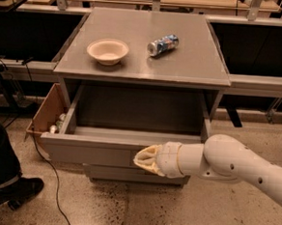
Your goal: Close top drawer
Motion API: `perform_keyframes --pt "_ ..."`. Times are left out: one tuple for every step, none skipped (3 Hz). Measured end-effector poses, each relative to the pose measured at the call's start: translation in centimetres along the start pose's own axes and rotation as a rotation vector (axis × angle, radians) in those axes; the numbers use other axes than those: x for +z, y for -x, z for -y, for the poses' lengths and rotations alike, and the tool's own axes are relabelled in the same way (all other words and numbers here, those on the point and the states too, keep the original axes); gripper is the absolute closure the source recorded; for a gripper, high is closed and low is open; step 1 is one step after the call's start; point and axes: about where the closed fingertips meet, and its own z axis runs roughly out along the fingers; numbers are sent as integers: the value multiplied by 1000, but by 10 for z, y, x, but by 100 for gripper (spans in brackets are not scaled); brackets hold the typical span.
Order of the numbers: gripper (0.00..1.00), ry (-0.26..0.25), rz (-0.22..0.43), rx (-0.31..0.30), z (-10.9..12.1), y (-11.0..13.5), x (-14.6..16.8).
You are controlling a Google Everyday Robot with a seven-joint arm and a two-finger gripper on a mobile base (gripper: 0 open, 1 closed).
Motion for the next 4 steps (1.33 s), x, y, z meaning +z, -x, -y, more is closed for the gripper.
perform_keyframes --pt "100 -37 15 -61 16 -6 10" --pt "100 -68 38 -130 40 -11 26" --pt "100 -78 65 -192 65 -10 48" --pt "100 -83 92 -236 86 -7 73"
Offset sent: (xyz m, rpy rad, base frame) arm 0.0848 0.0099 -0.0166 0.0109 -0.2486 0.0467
